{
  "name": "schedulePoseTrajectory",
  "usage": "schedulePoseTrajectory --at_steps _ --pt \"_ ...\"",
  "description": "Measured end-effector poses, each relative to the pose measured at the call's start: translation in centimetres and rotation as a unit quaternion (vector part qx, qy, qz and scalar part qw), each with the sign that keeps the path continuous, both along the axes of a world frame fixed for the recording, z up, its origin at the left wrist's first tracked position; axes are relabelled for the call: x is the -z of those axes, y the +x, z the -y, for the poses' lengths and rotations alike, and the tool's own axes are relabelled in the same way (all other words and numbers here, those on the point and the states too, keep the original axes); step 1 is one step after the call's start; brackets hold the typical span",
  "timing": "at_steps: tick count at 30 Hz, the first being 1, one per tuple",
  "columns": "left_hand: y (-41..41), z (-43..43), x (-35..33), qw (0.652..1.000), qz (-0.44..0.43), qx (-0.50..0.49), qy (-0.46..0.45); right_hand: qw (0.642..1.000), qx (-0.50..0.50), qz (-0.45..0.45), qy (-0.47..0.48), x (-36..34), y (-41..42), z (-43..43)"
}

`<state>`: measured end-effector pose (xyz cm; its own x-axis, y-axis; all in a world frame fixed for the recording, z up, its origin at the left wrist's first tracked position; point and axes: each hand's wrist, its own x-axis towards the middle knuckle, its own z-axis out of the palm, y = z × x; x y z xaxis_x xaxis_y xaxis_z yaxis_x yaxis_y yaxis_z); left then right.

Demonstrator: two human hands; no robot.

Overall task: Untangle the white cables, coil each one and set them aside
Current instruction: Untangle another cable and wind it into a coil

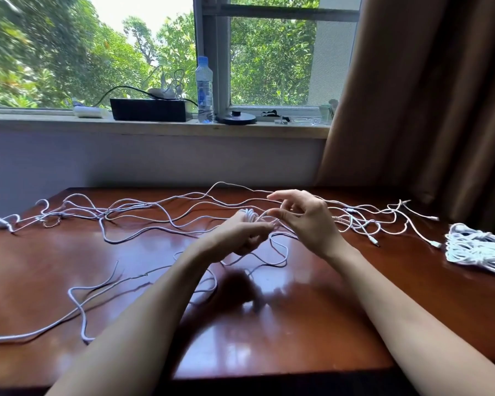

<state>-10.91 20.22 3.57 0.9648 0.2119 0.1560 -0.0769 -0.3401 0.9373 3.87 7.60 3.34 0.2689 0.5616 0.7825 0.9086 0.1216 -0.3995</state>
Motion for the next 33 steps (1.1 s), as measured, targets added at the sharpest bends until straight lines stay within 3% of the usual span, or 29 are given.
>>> schedulePoseTrajectory --at_steps 4,12,33 --pt "0.0 0.8 0.4 0.996 -0.039 -0.040 0.067 0.995 -0.071 -0.047 -0.055 0.2 -0.1 -0.2" --pt "0.5 0.7 1.2 0.992 -0.052 -0.036 0.113 0.986 -0.124 -0.015 -0.115 0.4 -0.4 -0.3" --pt "0.7 0.7 1.5 0.997 -0.051 -0.022 0.059 0.972 -0.148 0.019 -0.182 0.3 -0.7 -0.2"
